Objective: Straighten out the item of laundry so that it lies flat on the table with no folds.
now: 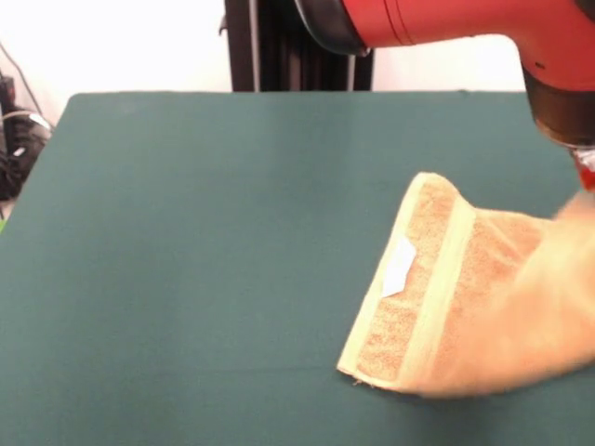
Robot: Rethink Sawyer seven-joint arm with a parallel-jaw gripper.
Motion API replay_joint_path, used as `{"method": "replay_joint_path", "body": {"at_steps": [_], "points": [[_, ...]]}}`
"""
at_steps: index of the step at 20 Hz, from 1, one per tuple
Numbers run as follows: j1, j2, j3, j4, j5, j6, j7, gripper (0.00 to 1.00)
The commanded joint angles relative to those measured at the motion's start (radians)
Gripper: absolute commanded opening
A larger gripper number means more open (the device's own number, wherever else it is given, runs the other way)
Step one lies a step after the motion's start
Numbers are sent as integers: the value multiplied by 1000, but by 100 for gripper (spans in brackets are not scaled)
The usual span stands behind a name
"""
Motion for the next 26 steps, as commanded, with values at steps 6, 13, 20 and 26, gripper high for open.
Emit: {"method": "replay_joint_path", "body": {"at_steps": [6, 13, 20, 26], "points": [[12, -3, 127, 20, -61, 44, -42, 100], [10, -36, 139, 41, -71, 57, -57, 100], [-33, -43, 74, 107, -282, 70, -316, 100], [-84, -37, 89, 102, -483, 50, -482, 100]]}}
